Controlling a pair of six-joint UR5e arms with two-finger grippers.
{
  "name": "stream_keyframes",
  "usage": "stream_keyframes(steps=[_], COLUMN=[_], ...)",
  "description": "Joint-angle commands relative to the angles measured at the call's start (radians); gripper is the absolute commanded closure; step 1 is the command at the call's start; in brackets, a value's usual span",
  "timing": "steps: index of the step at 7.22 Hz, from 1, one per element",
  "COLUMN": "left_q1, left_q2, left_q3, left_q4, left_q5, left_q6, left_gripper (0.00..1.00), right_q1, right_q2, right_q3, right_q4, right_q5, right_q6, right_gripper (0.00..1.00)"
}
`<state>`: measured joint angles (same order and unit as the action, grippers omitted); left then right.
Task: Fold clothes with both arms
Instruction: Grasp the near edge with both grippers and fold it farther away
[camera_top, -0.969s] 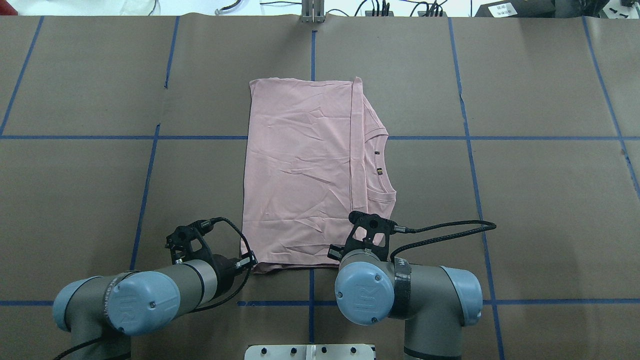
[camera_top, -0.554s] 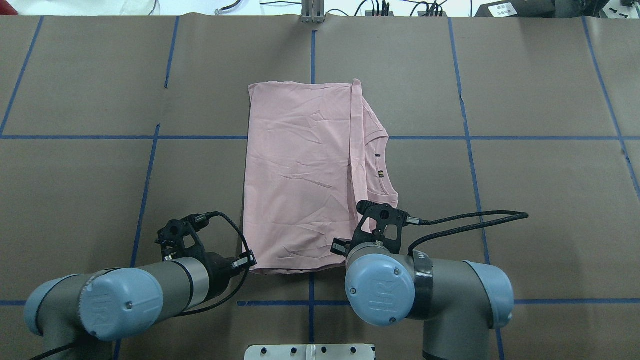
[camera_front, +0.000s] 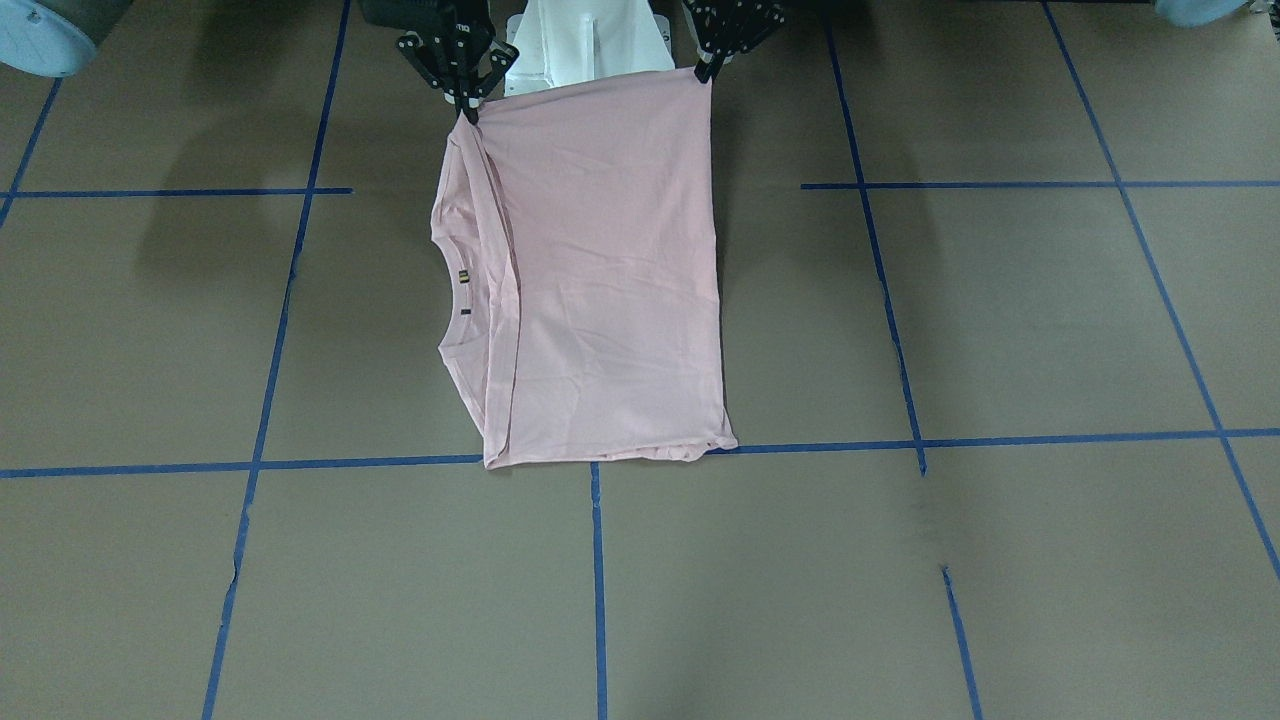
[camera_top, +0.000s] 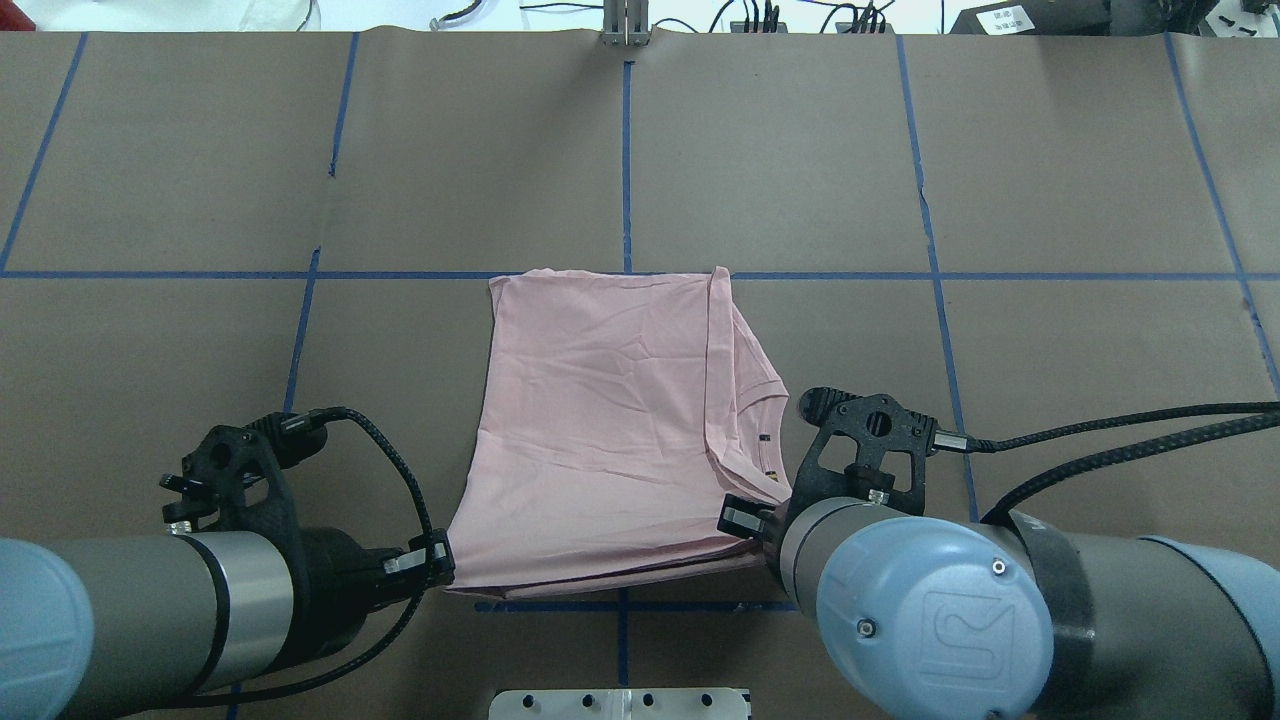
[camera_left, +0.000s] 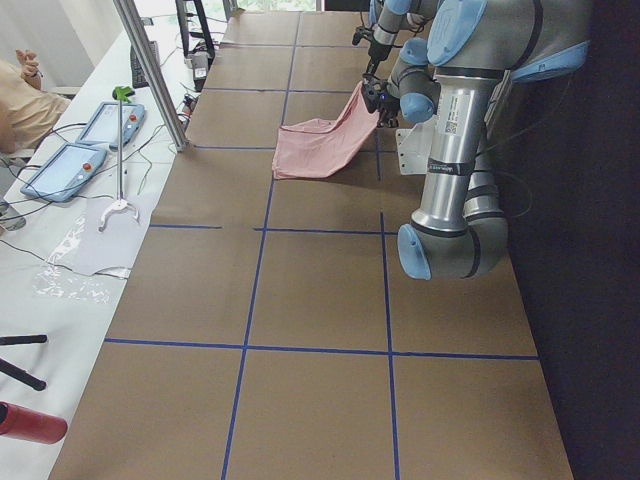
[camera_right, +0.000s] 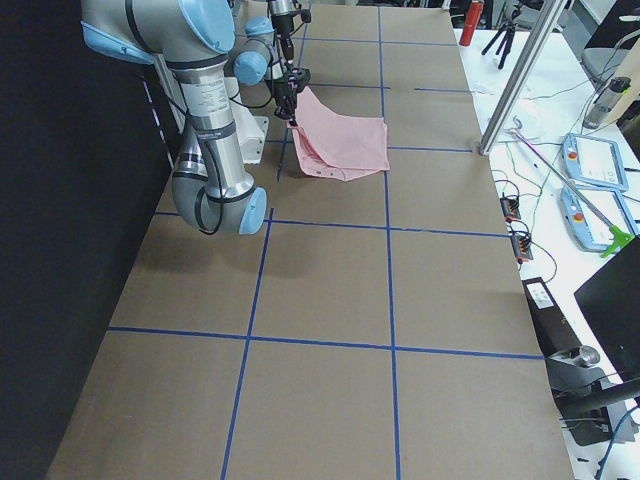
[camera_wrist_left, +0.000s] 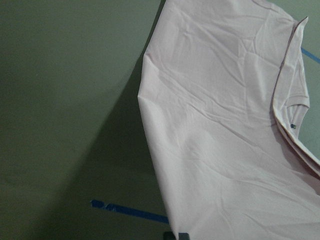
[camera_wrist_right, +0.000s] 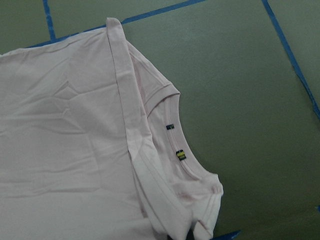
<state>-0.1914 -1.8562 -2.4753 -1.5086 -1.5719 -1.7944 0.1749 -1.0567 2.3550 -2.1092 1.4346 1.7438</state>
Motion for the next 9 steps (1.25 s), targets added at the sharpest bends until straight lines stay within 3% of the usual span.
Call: stream_keyframes(steps=[1,3,5,9], left_q1=[-0.031,-0.130,-0.225,-0.302], left_q2=[-0.040,-0.134,-0.161,-0.205], left_q3=[0.034,0.189,0.261,0.551], left_q4=[0.042,0.039,0.027,-0.197], left_q5=[-0.008,-0.014,-0.016,-0.014], left_q6=[0.030,0.108,0.202,0.256], left_gripper=[1.00,1.00,1.00,1.00], right_q1=[-0.002,0.052,0.145,0.222], right_q2=[0.004,0.038,0.044,0.112], right_q3=[-0.044,-0.113,-0.251,-0.512], right_q4=[-0.008,0.029,0.185,0.369], right_q5=[0.001,-0.010,0.000,0.001], right_q6=[-0.010,-0.113,-0.205,-0.244], right_gripper=[1.00,1.00,1.00,1.00])
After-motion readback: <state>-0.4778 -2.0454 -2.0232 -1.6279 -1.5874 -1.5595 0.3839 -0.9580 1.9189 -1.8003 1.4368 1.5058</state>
